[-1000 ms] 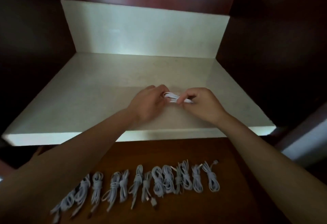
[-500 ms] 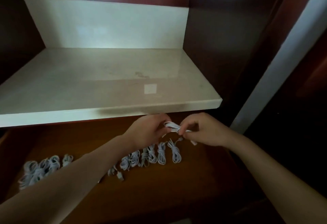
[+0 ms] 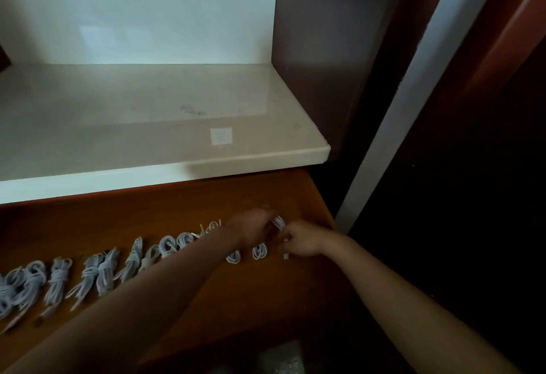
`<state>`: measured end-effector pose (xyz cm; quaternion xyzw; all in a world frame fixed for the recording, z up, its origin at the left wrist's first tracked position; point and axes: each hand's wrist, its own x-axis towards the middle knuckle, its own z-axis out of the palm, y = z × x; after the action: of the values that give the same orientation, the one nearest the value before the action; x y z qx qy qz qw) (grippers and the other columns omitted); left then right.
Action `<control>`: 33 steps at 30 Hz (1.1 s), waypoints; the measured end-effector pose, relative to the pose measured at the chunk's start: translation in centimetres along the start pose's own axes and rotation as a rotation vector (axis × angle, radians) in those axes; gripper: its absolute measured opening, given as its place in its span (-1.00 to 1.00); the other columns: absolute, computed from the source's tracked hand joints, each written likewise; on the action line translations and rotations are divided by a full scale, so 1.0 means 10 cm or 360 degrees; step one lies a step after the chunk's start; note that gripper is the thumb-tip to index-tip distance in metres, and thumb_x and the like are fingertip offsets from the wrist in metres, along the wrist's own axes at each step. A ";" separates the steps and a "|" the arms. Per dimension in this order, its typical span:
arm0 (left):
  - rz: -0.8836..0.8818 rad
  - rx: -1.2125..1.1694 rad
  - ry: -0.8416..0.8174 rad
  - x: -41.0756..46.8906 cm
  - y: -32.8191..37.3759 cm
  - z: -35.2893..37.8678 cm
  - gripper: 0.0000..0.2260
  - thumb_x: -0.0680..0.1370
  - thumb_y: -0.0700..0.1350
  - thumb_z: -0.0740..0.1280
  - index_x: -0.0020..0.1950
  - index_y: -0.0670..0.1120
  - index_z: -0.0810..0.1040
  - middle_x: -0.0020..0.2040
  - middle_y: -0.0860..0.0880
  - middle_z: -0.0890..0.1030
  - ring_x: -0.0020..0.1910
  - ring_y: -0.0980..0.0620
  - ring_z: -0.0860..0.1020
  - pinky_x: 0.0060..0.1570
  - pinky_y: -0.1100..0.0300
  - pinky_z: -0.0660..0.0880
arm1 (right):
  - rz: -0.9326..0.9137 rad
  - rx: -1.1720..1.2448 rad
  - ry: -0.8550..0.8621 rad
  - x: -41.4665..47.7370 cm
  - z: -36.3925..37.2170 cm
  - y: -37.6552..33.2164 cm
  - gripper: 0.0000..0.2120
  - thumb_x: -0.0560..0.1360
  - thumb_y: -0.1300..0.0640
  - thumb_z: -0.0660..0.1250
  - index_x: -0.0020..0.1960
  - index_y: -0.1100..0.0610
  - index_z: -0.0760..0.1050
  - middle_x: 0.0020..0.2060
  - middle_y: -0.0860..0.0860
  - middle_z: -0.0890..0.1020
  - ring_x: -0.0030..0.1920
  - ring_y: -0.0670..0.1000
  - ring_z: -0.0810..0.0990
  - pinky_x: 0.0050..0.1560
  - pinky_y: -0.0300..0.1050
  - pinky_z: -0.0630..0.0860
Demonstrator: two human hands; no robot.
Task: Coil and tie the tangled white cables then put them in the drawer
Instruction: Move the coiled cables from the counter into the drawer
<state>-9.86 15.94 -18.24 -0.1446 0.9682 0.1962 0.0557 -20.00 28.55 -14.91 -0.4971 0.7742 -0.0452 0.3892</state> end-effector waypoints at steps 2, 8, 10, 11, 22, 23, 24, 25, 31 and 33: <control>-0.0001 0.0035 -0.0067 0.07 -0.03 0.08 -0.54 0.66 -0.14 0.15 0.56 -0.06 0.19 0.50 -0.10 0.32 0.40 -0.10 0.38 0.26 0.09 0.39 | 0.0041 0.0008 -0.0058 0.04 0.00 0.00 -0.79 0.61 0.12 0.25 -0.18 0.08 0.54 -0.27 -0.05 0.49 -0.30 -0.11 0.44 -0.32 -0.28 0.32; 0.0085 0.0257 -0.0079 0.15 -0.15 0.20 -0.49 0.66 -0.10 0.15 0.60 -0.01 0.08 0.58 -0.03 0.16 0.53 -0.06 0.19 0.47 0.09 0.20 | 0.0101 -0.0010 -0.0137 0.17 0.04 0.14 -0.73 0.60 0.16 0.23 0.24 0.17 0.57 0.13 0.13 0.59 0.06 0.13 0.59 -0.06 -0.12 0.45; 0.0112 0.0371 -0.0078 0.13 -0.17 0.22 -0.47 0.67 -0.09 0.14 0.61 0.00 0.02 0.60 -0.02 0.04 0.58 -0.04 0.02 0.52 0.07 0.01 | 0.0066 -0.0025 -0.0205 0.15 0.04 0.12 -0.63 0.60 0.15 0.24 0.41 0.06 0.44 0.30 0.06 0.49 0.27 0.13 0.51 0.14 -0.12 0.45; 0.0119 0.0386 -0.0087 0.11 -0.17 0.23 -0.47 0.68 -0.08 0.12 0.61 -0.01 -0.01 0.61 -0.01 -0.01 0.58 -0.03 -0.05 0.53 0.06 -0.07 | 0.0046 -0.0022 -0.0225 0.14 0.04 0.12 -0.57 0.61 0.15 0.24 0.47 0.02 0.37 0.36 0.04 0.44 0.32 0.11 0.47 0.23 -0.13 0.44; -0.0232 -0.0020 -0.0181 -0.84 0.08 -0.25 -0.67 0.64 -0.07 0.20 0.40 -0.06 0.44 0.45 -0.08 0.39 0.41 -0.08 0.37 0.29 0.10 0.36 | -0.0153 -0.0094 0.0416 -0.10 -0.01 -0.19 -0.69 0.61 0.03 0.24 0.34 -0.05 0.49 0.20 -0.05 0.51 0.07 -0.01 0.54 -0.04 -0.14 0.48; -0.0292 -0.0046 -0.0195 -0.95 0.09 -0.30 -0.66 0.65 -0.04 0.19 0.42 -0.04 0.42 0.44 -0.05 0.40 0.38 -0.06 0.41 0.26 0.11 0.38 | -0.0203 -0.0058 0.0499 -0.13 0.01 -0.27 -0.68 0.61 0.02 0.25 0.35 -0.06 0.47 0.27 -0.04 0.47 0.12 -0.01 0.53 0.00 -0.14 0.48; -0.0353 -0.0065 -0.0209 -1.07 0.10 -0.33 -0.63 0.66 -0.01 0.19 0.47 0.00 0.36 0.45 -0.03 0.41 0.37 -0.04 0.43 0.26 0.11 0.39 | -0.0263 -0.0015 0.0554 -0.16 0.05 -0.35 -0.68 0.61 0.02 0.26 0.36 -0.06 0.46 0.30 -0.05 0.46 0.12 -0.04 0.52 0.00 -0.16 0.48; -0.0397 -0.0074 -0.0208 -1.19 0.11 -0.38 -0.60 0.66 0.02 0.18 0.50 0.04 0.32 0.45 -0.02 0.41 0.36 -0.03 0.43 0.27 0.10 0.40 | -0.0332 0.0024 0.0588 -0.19 0.09 -0.43 -0.68 0.61 0.03 0.27 0.36 -0.06 0.45 0.30 -0.07 0.46 0.08 -0.08 0.52 -0.04 -0.19 0.47; -0.0574 -0.0231 -0.0104 -1.87 0.12 -0.47 -0.64 0.66 0.06 0.17 0.47 0.14 0.35 0.42 0.07 0.44 0.31 0.07 0.46 0.25 0.13 0.43 | -0.0664 0.0122 0.0481 -0.39 0.42 -0.84 -0.71 0.62 0.01 0.25 0.33 -0.06 0.49 0.24 -0.09 0.50 0.15 -0.10 0.51 0.07 -0.18 0.46; -0.0627 -0.0256 -0.0090 -2.09 0.12 -0.46 -0.65 0.66 0.05 0.16 0.46 0.16 0.36 0.38 0.08 0.48 0.26 0.09 0.48 0.21 0.13 0.44 | -0.0720 0.0009 0.0416 -0.43 0.51 -0.92 -0.70 0.62 0.00 0.24 0.34 -0.06 0.48 0.26 -0.11 0.49 0.17 -0.12 0.49 0.09 -0.19 0.42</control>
<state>9.41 20.57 -10.14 -0.3294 0.9006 0.2622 0.1083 -9.06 28.98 -11.78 -0.6464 0.6870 -0.1969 0.2674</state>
